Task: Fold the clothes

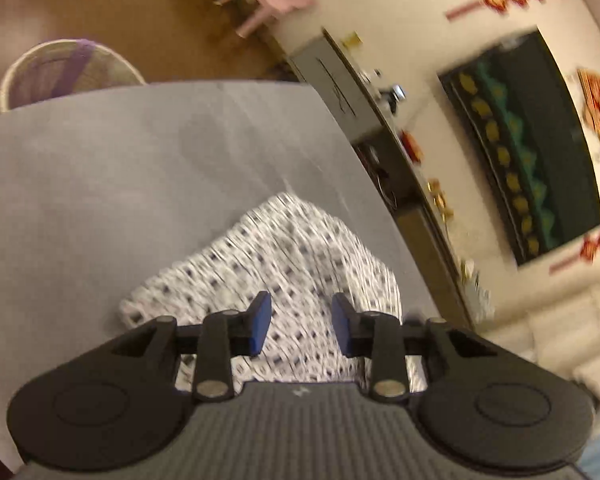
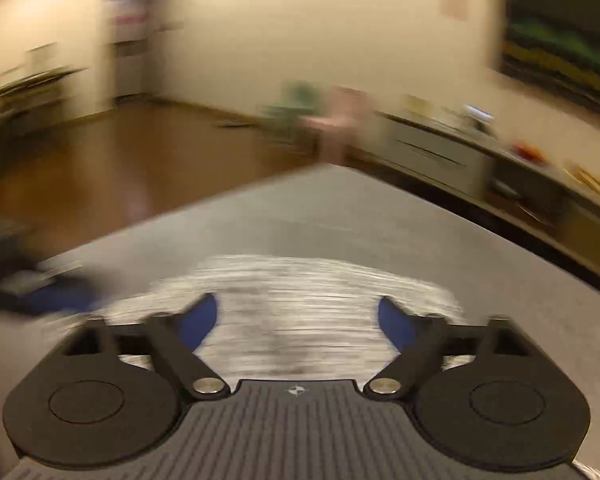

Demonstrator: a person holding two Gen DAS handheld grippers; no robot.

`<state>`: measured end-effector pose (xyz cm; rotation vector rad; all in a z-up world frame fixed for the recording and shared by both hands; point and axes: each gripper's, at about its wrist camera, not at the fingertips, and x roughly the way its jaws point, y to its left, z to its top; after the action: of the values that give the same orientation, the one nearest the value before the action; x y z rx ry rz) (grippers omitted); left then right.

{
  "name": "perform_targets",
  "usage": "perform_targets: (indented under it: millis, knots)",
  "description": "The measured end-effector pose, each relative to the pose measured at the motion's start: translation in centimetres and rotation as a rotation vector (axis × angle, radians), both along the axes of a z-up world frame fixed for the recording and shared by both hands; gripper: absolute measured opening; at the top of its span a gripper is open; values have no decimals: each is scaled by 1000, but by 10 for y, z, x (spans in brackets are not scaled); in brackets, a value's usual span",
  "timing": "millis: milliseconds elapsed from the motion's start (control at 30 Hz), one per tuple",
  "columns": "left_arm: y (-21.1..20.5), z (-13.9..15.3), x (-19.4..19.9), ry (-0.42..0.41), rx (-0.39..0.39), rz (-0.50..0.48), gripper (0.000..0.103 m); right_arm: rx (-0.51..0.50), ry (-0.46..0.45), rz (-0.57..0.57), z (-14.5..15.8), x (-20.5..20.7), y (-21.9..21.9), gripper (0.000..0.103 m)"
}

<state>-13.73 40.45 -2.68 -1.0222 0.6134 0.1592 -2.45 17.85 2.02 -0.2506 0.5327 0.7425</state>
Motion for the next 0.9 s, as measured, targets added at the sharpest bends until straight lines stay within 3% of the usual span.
perform_targets:
  millis: [100,233,300,333,367,433,567,667,800,900]
  knots:
    - [-7,-3,13,24,4,-31,32,-16,123,-128,-13,61,-16,90]
    - [-6,-5,20,30,17,-32,32,1,295,-168,-34,102,-32,86]
    - [-5,-8,18,30,15,-25,32,19,360,-163,-42,114,-35,63]
    - [-3,-9,18,29,12,-23,32,18,375,-158,-45,116,-35,38]
    - [-2,-10,19,29,10,-20,32,12,363,-152,-47,120,-29,22]
    - [1,-11,17,29,9,-9,32,11,344,-123,-45,114,-26,2]
    - [6,-8,12,5,2,32,32,87,256,-48,-11,83,-28,0]
    - [13,-6,2,-19,-6,97,32,173,205,111,30,26,-14,0]
    - [21,-9,-15,-19,-36,171,33,114,168,210,20,-32,-6,0]
    - [18,-11,-19,-7,-34,128,34,69,140,283,13,-75,0,0]
